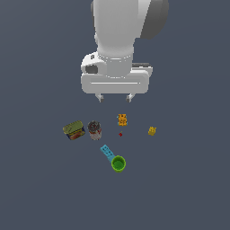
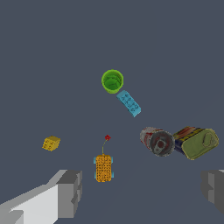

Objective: Pick up a designated object from a clutter of objects.

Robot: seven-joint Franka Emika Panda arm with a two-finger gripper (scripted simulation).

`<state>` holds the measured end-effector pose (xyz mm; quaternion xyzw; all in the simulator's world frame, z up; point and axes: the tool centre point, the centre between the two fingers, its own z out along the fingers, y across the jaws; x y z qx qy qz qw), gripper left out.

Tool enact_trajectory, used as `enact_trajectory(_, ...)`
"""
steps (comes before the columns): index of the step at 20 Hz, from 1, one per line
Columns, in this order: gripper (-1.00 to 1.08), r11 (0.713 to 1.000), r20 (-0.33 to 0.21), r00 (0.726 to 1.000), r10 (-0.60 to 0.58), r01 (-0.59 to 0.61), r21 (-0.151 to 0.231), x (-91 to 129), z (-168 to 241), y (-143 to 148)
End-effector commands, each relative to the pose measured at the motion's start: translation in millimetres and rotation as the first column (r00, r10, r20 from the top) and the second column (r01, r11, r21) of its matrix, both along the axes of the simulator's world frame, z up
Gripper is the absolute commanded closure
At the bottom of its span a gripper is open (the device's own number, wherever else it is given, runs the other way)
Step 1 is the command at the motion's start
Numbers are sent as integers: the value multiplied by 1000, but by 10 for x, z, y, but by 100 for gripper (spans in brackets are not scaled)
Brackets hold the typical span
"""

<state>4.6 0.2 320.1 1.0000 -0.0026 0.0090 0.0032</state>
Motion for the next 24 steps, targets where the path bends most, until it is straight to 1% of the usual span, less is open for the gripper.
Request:
enact_trajectory(1,-92,1000,0,1000,0,0,0,0,0,0)
enact_trajectory(4,-92,1000,-7,1000,3,-3,5,-9,-28,50)
enact_trajectory(8,-92,1000,-33,999,15,-14,21,-43,-129,223)
enact_trajectory(11,-92,1000,-40,999,17,-16,25,-53,-157,269)
enact_trajectory(15,-92,1000,-38,999,14,-13,24,-48,-154,250)
enact_trajectory(18,-92,1000,-38,999,-11,12,27,-34,-203,199)
enact_trajectory(24,-92,991,-40,991,-129,131,35,24,-434,-68)
